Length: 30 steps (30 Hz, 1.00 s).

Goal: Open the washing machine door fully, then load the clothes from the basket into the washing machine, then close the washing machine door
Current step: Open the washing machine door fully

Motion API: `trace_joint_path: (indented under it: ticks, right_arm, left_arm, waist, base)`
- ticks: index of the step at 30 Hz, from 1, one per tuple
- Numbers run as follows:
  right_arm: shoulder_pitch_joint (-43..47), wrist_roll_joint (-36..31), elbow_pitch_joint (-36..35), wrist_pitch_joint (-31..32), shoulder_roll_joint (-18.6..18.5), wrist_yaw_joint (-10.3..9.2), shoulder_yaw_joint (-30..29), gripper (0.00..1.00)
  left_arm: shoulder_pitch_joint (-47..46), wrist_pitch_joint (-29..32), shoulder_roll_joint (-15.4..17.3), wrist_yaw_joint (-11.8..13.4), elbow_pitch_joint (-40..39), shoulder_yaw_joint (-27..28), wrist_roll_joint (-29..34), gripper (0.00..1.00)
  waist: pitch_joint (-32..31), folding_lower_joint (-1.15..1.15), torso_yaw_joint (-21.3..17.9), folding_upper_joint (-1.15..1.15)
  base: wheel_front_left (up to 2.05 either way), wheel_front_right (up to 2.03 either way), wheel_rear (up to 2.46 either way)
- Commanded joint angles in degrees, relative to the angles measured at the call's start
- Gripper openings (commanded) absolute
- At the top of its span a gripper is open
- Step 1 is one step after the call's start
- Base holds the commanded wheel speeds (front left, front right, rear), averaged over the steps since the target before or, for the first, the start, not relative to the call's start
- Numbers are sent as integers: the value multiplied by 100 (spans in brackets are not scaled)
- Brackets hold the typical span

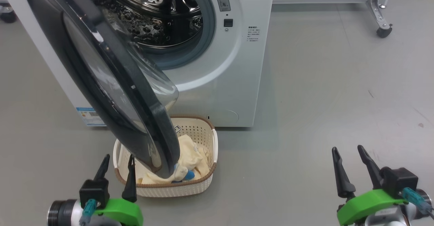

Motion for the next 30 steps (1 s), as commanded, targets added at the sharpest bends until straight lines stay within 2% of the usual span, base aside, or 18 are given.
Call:
trace_joint_path:
  ticks: [1,2,5,16,23,30]
  right_arm:
    - [-115,-4,-220,2,-38,21,86,100]
    - [-113,-5,-231,6,-38,21,86,100]
    - [-96,-8,-252,15,-37,21,79,100]
    - [-62,-9,-261,11,-37,21,58,100]
    - [-72,-24,-272,-9,-37,21,38,100]
    - [-86,-34,-246,-23,-37,21,22,100]
  left_arm:
    - [-190,-6,138,33,-173,194,-37,79]
    - [-197,-5,139,35,-169,189,-43,55]
    - [-213,-6,147,35,-155,169,-57,0]
    - [-257,-6,201,48,-152,150,-123,0]
    - [-493,0,283,251,-448,325,-163,0]
    - [-979,150,452,527,-1212,499,-57,0]
  waist:
    - [4,0,10,0]
    - [4,0,15,0]
    - [3,0,31,0]
    - [15,0,61,0]
    - [29,0,98,0]
    - [28,0,147,0]
  base:
    - [0,0,0]
    - [0,0,0]
    - [0,0,0]
    - [0,0,0]
    - [0,0,0]
    - [0,0,0]
